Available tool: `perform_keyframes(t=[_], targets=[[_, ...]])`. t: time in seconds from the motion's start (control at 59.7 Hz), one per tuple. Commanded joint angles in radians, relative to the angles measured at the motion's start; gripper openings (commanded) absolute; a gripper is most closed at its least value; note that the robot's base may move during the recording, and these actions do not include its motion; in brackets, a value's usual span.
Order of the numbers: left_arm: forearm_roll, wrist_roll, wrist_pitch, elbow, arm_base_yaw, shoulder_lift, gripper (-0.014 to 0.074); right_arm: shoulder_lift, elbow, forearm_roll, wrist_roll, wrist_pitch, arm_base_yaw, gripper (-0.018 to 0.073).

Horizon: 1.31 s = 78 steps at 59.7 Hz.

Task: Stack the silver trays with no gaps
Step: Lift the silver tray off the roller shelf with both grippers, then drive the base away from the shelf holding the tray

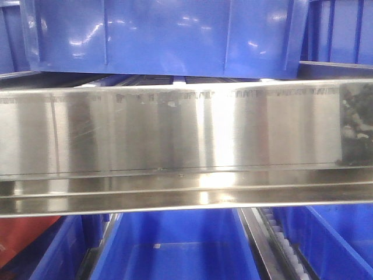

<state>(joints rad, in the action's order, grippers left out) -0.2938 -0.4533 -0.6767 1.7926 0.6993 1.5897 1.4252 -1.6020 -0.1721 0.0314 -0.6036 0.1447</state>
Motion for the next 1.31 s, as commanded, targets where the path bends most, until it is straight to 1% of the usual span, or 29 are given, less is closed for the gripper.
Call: perform_keyframes(t=[0.0, 1.29], targets=[[0.061, 0.005, 0.095, 0.008, 0.021, -0.026, -0.0019, -0.006, -0.013, -0.079, 0.002, 0.054, 0.018, -0.0080], [0.053, 0.005, 0.091, 0.008, 0.021, -0.029, -0.0019, 0.000, -0.013, -0.079, 0.002, 0.054, 0.018, -0.0080]])
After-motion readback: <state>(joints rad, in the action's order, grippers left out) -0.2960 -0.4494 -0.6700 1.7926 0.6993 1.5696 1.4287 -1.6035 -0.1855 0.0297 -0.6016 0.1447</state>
